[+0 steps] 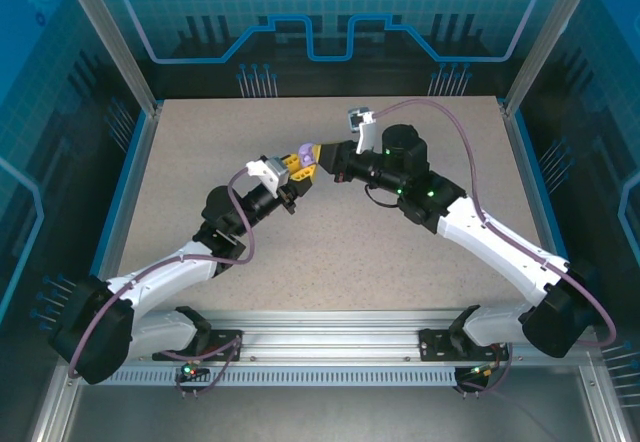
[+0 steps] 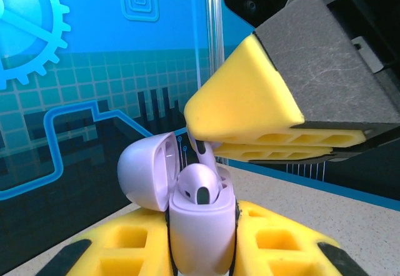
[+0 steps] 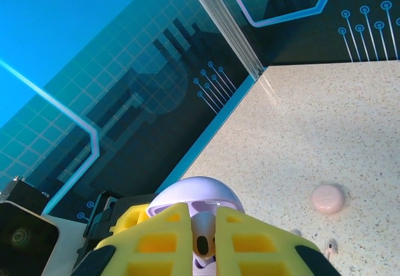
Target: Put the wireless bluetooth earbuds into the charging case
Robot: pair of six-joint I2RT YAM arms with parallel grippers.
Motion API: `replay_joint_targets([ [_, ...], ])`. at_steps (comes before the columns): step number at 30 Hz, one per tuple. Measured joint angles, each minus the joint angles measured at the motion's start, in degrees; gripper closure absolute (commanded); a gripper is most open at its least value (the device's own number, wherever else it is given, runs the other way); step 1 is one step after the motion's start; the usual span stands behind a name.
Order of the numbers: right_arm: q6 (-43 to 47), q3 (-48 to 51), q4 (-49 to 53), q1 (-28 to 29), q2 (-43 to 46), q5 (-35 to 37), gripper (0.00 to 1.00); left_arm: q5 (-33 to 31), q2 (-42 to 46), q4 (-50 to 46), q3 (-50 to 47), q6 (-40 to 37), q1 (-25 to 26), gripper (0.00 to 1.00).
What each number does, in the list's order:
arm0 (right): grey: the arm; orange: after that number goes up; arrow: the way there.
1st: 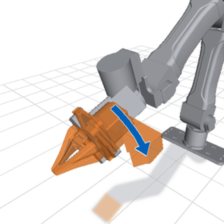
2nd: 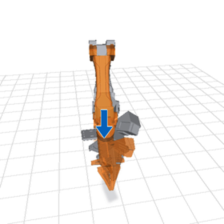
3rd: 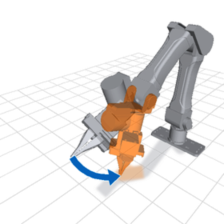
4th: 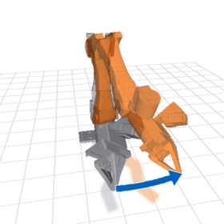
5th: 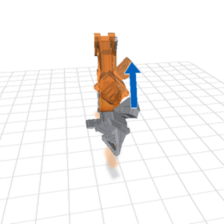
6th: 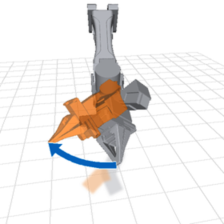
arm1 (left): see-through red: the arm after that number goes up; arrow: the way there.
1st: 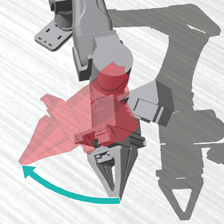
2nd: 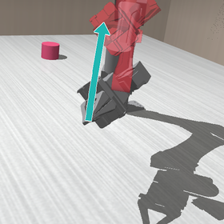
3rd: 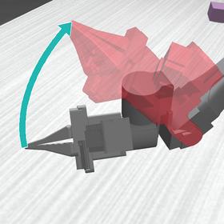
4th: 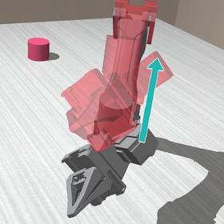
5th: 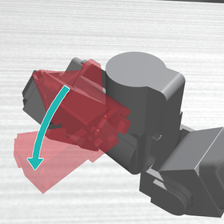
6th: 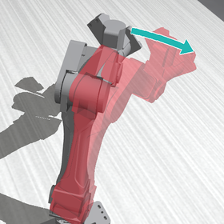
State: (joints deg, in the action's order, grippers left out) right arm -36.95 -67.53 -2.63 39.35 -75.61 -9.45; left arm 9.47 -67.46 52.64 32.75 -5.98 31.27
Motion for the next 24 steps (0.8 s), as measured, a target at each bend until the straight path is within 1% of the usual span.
replay_joint_targets([
  [6,0.22,-0.2,0.92,0.15,0.04,0.81,0.61,-0.02,-0.04,-0.11,0.52,0.0,-0.02,1.0],
  [9,0.33,-0.72,2.03,0.0,0.04,1.27,0.39,-0.02,-0.02,0.31,0.61,0.02,-0.02,1.0],
  [11,0.0,-1.16,2.75,-0.13,0.04,1.51,0.29,-0.02,-0.02,0.42,0.72,0.02,-0.02,1.0],
  [14,-0.17,-2.27,3.74,-0.83,0.15,1.51,0.25,-0.02,-0.02,0.42,0.74,0.02,-0.02,1.0],
  [17,-0.26,-4.04,5.75,-2.49,0.94,1.51,0.25,-0.02,-0.02,0.42,0.74,0.04,-0.02,1.0],
  [19,-0.26,-6.25,7.98,-3.98,1.25,1.49,0.28,0.0,-0.02,0.39,0.74,0.07,-0.02,1.0],
  [21,-0.07,-10.56,12.17,-5.6,0.7,1.49,0.41,0.24,-0.07,0.39,0.74,0.26,-0.02,1.0],
  [24,1.49,-20.11,19.65,-7.3,-2.69,1.49,0.68,0.92,-0.39,0.37,0.79,1.16,0.07,1.0],
])
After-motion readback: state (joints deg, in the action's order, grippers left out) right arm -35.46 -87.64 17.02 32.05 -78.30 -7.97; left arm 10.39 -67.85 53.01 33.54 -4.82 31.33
